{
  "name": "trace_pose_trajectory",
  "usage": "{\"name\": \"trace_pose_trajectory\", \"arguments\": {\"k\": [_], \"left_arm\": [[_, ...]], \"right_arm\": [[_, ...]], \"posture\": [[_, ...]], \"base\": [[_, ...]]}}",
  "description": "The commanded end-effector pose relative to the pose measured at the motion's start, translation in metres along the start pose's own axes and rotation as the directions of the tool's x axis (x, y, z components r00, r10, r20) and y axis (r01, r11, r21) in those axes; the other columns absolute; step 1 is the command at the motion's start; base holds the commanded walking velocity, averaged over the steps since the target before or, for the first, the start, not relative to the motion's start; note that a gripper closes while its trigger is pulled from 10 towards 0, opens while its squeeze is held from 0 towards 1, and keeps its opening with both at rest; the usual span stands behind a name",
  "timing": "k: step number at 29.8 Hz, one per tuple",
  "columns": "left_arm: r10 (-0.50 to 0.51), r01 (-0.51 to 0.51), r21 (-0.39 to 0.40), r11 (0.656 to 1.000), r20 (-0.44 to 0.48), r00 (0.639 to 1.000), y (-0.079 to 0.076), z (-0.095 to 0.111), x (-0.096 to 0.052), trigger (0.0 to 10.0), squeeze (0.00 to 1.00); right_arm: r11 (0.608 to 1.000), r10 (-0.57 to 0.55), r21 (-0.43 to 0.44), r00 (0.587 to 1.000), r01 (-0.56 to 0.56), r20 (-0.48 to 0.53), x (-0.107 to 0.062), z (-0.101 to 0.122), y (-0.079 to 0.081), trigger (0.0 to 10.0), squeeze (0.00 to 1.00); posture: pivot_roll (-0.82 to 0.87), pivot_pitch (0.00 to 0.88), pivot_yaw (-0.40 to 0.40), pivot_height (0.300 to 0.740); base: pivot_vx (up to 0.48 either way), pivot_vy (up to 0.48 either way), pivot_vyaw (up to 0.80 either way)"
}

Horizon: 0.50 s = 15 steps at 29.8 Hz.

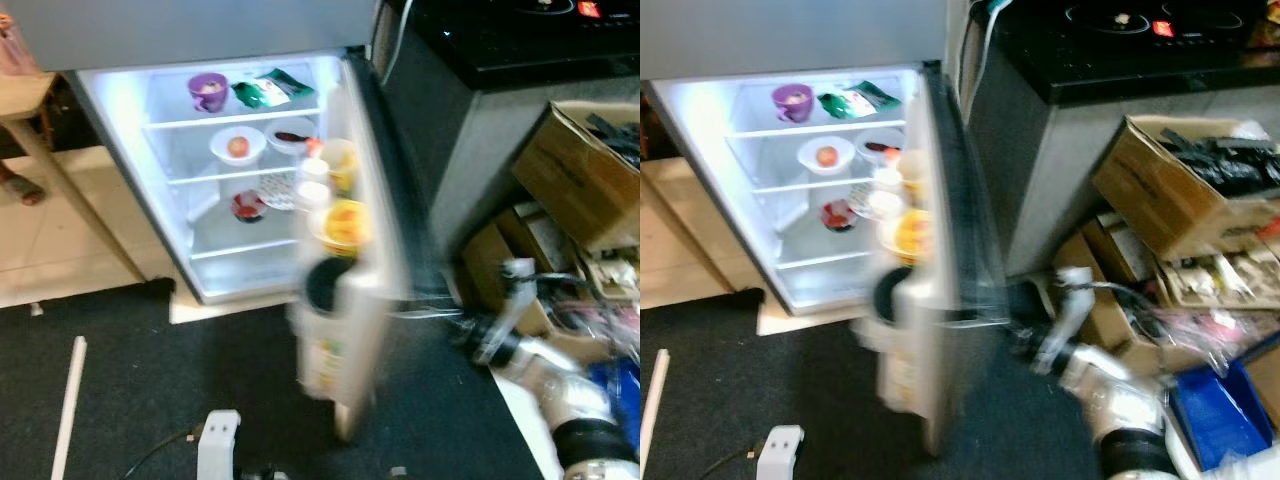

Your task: Restocking fridge

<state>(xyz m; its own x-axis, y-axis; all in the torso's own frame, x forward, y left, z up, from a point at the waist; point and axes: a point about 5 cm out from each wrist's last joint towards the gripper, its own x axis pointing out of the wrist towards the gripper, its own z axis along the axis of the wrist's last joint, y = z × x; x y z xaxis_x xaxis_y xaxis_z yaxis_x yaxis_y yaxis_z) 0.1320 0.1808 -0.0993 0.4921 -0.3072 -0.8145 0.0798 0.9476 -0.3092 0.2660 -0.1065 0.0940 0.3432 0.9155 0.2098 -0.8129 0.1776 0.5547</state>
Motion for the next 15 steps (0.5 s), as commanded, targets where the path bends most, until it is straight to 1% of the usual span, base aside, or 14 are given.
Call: {"name": "trace_pose_trajectory", "arguments": {"k": [1,2,3,4,6,7,8,9,10,11,12,13,14,15], "left_arm": [[-0.027,0.025,-0.02,0.999,-0.083,0.996,-0.007,-0.024,-0.002,10.0,0.0],[-0.027,0.025,-0.02,0.999,-0.083,0.996,-0.007,-0.024,-0.002,10.0,0.0],[-0.028,0.026,-0.019,0.999,-0.084,0.996,-0.008,-0.024,-0.002,10.0,0.0],[-0.029,0.028,-0.016,0.999,-0.086,0.996,-0.008,-0.024,-0.002,10.0,0.0],[-0.029,0.028,-0.016,0.999,-0.086,0.996,-0.008,-0.024,-0.002,10.0,0.0],[-0.03,0.029,-0.014,0.999,-0.087,0.996,-0.008,-0.024,-0.002,10.0,0.0],[-0.028,0.027,-0.014,1.0,-0.086,0.996,-0.008,-0.024,-0.002,10.0,0.0],[-0.027,0.026,-0.015,1.0,-0.085,0.996,-0.008,-0.023,-0.002,10.0,0.0],[-0.025,0.024,-0.016,1.0,-0.085,0.996,-0.007,-0.023,-0.002,10.0,0.0],[-0.024,0.023,-0.016,1.0,-0.085,0.996,-0.007,-0.023,-0.002,10.0,0.0],[-0.024,0.023,-0.016,1.0,-0.085,0.996,-0.007,-0.023,-0.002,10.0,0.0],[-0.024,0.023,-0.016,1.0,-0.085,0.996,-0.007,-0.023,-0.002,10.0,0.0],[-0.024,0.023,-0.016,1.0,-0.086,0.996,-0.007,-0.024,-0.002,10.0,0.0],[-0.025,0.023,-0.016,1.0,-0.087,0.996,-0.007,-0.024,-0.002,10.0,0.0]], "right_arm": [[0.993,0.114,-0.041,0.988,-0.111,0.103,0.03,0.026,0.014,10.0,0.0],[0.993,0.114,-0.041,0.988,-0.111,0.103,0.03,0.026,0.014,10.0,0.0],[0.995,0.094,-0.046,0.989,-0.089,0.117,0.032,0.028,0.01,10.0,0.0],[0.999,0.009,-0.047,0.993,-0.004,0.118,0.029,0.025,-0.004,10.0,0.0],[0.999,0.009,-0.047,0.993,-0.004,0.118,0.029,0.025,-0.004,10.0,0.0],[0.998,-0.043,-0.045,0.993,0.048,0.112,0.027,0.022,-0.013,10.0,0.0],[0.972,-0.224,-0.06,0.971,0.229,0.082,0.014,0.012,-0.037,10.0,0.0],[0.941,-0.327,-0.071,0.944,0.33,0.046,0.004,0.004,-0.046,10.0,0.0],[0.893,-0.441,-0.089,0.897,0.441,0.017,-0.009,-0.004,-0.055,10.0,0.0],[0.825,-0.562,-0.095,0.827,0.557,-0.033,-0.027,-0.015,-0.06,10.0,0.0],[0.825,-0.562,-0.095,0.827,0.557,-0.033,-0.027,-0.015,-0.06,10.0,0.0],[0.811,-0.582,-0.094,0.812,0.577,-0.044,-0.031,-0.018,-0.06,10.0,0.0],[0.752,-0.659,-0.097,0.749,0.652,-0.075,-0.045,-0.028,-0.065,10.0,0.0],[0.705,-0.709,-0.1,0.699,0.702,-0.096,-0.055,-0.035,-0.068,10.0,0.0]], "posture": [[-0.02,0.066,-0.017,0.74],[-0.02,0.066,-0.017,0.74],[-0.02,0.066,-0.017,0.74],[-0.02,0.063,-0.017,0.74],[-0.02,0.063,-0.017,0.74],[-0.02,0.063,-0.017,0.74],[-0.02,0.064,-0.021,0.74],[-0.02,0.064,-0.021,0.74],[-0.02,0.064,-0.021,0.74],[-0.02,0.064,-0.021,0.74],[-0.02,0.064,-0.021,0.74],[-0.02,0.064,-0.021,0.74],[-0.02,0.069,-0.019,0.74],[-0.02,0.069,-0.019,0.74]], "base": [[0.0,0.0,0.0],[0.0,0.0,0.0],[0.0,0.0,0.0],[0.0,0.0,0.0],[0.0,0.0,0.0],[0.0,0.0,0.0],[0.0,0.0,0.0],[0.0,0.0,0.0],[0.0,0.0,0.0],[0.0,0.0,0.0],[0.0,0.0,0.0],[0.0,0.0,0.0],[0.0,0.0,0.0],[0.0,0.0,0.0]]}}
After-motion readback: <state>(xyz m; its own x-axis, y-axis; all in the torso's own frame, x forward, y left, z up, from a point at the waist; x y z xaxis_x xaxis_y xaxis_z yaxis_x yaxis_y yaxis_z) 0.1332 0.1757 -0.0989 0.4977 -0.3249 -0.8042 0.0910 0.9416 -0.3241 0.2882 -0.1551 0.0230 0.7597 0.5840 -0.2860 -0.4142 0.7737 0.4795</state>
